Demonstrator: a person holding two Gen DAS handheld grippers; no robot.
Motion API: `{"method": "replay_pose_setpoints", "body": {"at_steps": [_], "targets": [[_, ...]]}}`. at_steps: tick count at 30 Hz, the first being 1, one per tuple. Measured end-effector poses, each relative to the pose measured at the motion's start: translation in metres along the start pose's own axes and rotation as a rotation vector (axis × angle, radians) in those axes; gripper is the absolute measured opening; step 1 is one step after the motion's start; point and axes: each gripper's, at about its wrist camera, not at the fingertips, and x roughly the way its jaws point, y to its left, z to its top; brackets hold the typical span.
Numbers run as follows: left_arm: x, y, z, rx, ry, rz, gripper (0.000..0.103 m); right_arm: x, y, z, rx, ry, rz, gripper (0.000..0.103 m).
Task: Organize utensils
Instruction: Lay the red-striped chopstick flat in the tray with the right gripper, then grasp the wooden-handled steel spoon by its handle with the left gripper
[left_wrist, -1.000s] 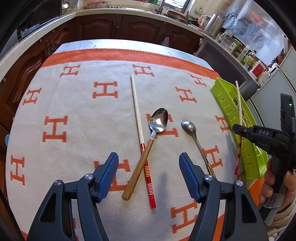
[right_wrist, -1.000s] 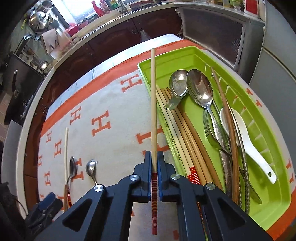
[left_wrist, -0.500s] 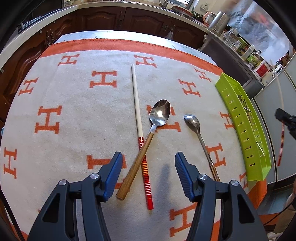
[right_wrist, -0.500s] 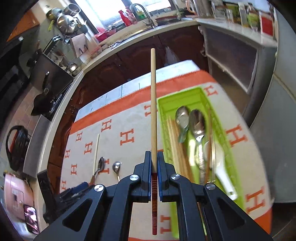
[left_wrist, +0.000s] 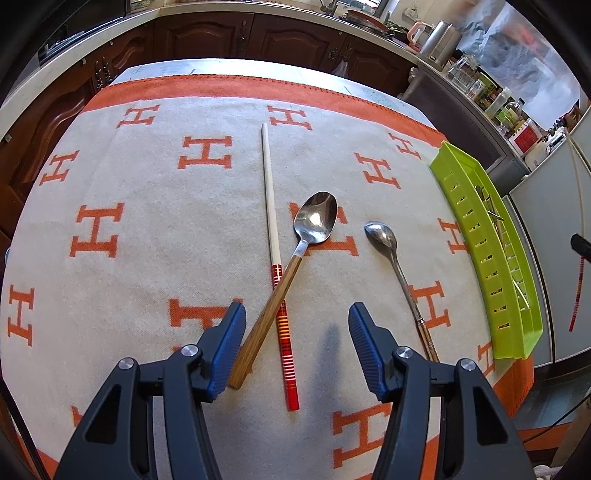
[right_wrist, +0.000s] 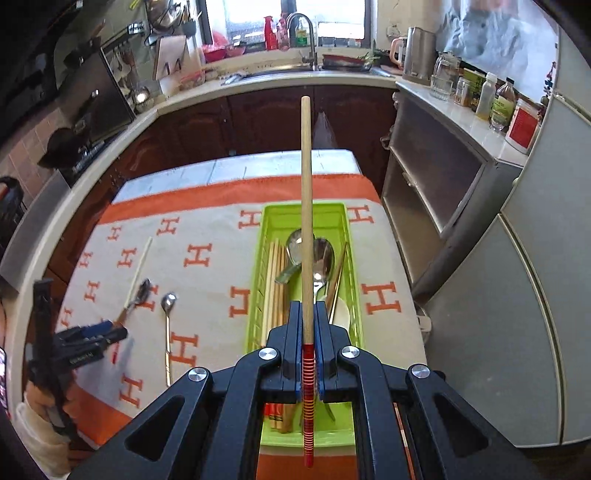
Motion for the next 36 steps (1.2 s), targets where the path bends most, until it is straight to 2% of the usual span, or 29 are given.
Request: {"method": "replay_pose_setpoints", "body": {"at_steps": [8, 13, 16, 18, 20, 22, 29, 36], "targets": [[-0.001, 0.006, -0.003, -0.01, 0.0, 0.004, 0.054, 0.06, 0.01, -0.015, -0.085, 0.115, -0.077, 0.005], [-0.001, 0.006, -0.002, -0.008, 0.005, 0.006, 0.052, 0.098, 0.021, -0.017, -0.095, 0.189, -0.052, 0.005], [0.0, 0.006, -0.001, -0.01, 0.005, 0.011, 0.051, 0.108, 0.017, -0.016, -0.04, 0.227, -0.011, 0.012], [0.001, 0.006, 0.001, -0.011, 0.004, 0.015, 0.048, 0.11, 0.012, -0.014, 0.004, 0.221, 0.017, 0.026], [0.003, 0.005, 0.002, -0.011, 0.004, 0.021, 0.047, 0.107, 0.01, -0.012, 0.036, 0.188, 0.033, 0.03], [0.003, 0.003, 0.003, -0.006, 0.001, 0.034, 0.044, 0.103, 0.008, -0.01, 0.066, 0.165, 0.063, 0.03], [0.006, -0.005, 0.003, 0.021, 0.003, 0.064, 0.024, 0.086, 0.009, -0.007, 0.145, 0.113, 0.142, 0.031], [0.012, -0.015, 0.005, 0.053, -0.001, 0.106, 0.023, 0.082, 0.03, -0.017, 0.121, 0.106, 0.204, 0.031]]}}
